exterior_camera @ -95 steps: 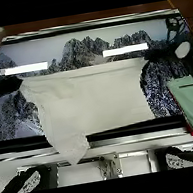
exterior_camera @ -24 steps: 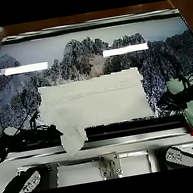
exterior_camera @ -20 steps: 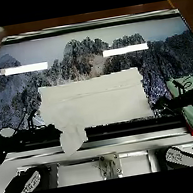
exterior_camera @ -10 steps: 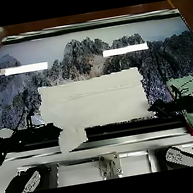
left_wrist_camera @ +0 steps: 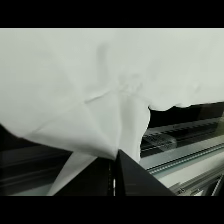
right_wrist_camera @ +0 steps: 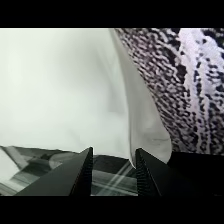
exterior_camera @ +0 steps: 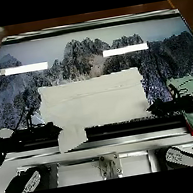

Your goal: Fold the shirts.

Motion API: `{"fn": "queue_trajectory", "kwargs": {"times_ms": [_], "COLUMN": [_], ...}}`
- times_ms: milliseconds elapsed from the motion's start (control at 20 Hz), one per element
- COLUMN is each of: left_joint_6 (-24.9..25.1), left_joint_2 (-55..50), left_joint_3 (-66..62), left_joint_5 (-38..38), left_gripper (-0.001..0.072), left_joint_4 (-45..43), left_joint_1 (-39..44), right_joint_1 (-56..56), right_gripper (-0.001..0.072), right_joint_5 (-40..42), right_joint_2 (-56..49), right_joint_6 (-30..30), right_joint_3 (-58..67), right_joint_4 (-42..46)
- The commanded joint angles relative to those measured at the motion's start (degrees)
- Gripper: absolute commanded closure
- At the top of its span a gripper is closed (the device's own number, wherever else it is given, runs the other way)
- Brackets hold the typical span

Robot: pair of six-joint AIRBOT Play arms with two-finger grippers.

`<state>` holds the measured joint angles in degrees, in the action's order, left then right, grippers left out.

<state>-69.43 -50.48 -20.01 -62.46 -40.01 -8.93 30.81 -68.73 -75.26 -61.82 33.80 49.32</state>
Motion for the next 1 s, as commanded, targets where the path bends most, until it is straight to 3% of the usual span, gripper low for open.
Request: {"fn": "queue_trajectory", "kwargs": {"times_ms": [0, 300, 450, 500, 550, 600, 750, 800, 950], "left_joint_6": [0.0, 0.0, 0.02, 0.48, 0.79, 0.85, 0.85, 0.85, 0.83], "left_joint_2": [0.04, 0.07, 0.07, 0.07, 0.07, 0.09, 0.07, 0.07, 0.07], "left_joint_3": [-0.04, -0.04, -0.04, -0.07, -0.04, -0.04, -0.07, -0.07, -0.07], "left_joint_5": [0.31, 0.22, -0.07, -0.22, -0.24, -0.22, -0.17, -0.17, -0.17], "left_gripper": [0.0661, 0.0661, 0.0661, 0.0661, 0.0661, 0.0661, 0.0661, 0.0661, 0.0661], "left_joint_4": [0.02, 0.02, 0.0, 0.0, 0.0, 0.0, 0.0, 0.0, 0.0], "left_joint_1": [0.02, 0.02, 0.02, 0.02, 0.02, 0.02, 0.02, 0.02, 0.02], "right_joint_1": [0.02, 0.09, 0.09, 0.09, 0.09, 0.09, 0.07, 0.02, 0.02], "right_gripper": [0.03, 0.03, 0.0298, 0.0269, 0.007, 0.0052, 0.0063, 0.0139, 0.0152], "right_joint_5": [-1.84, -1.57, -4.33, -4.46, -4.28, -3.61, -0.42, 0.42, 1.81], "right_joint_2": [-0.04, 0.09, 0.13, 0.13, 0.0, -0.39, -2.75, -3.63, -6.45], "right_joint_6": [0.81, 3.67, -0.15, -2.12, -3.69, -3.82, -3.37, -2.67, -1.29], "right_joint_3": [-0.02, 2.51, 6.95, 7.26, 6.99, 6.25, 4.17, 3.58, 1.99], "right_joint_4": [-0.68, 1.81, 10.03, 12.9, 14.29, 13.84, 8.48, 5.86, 1.42]}}
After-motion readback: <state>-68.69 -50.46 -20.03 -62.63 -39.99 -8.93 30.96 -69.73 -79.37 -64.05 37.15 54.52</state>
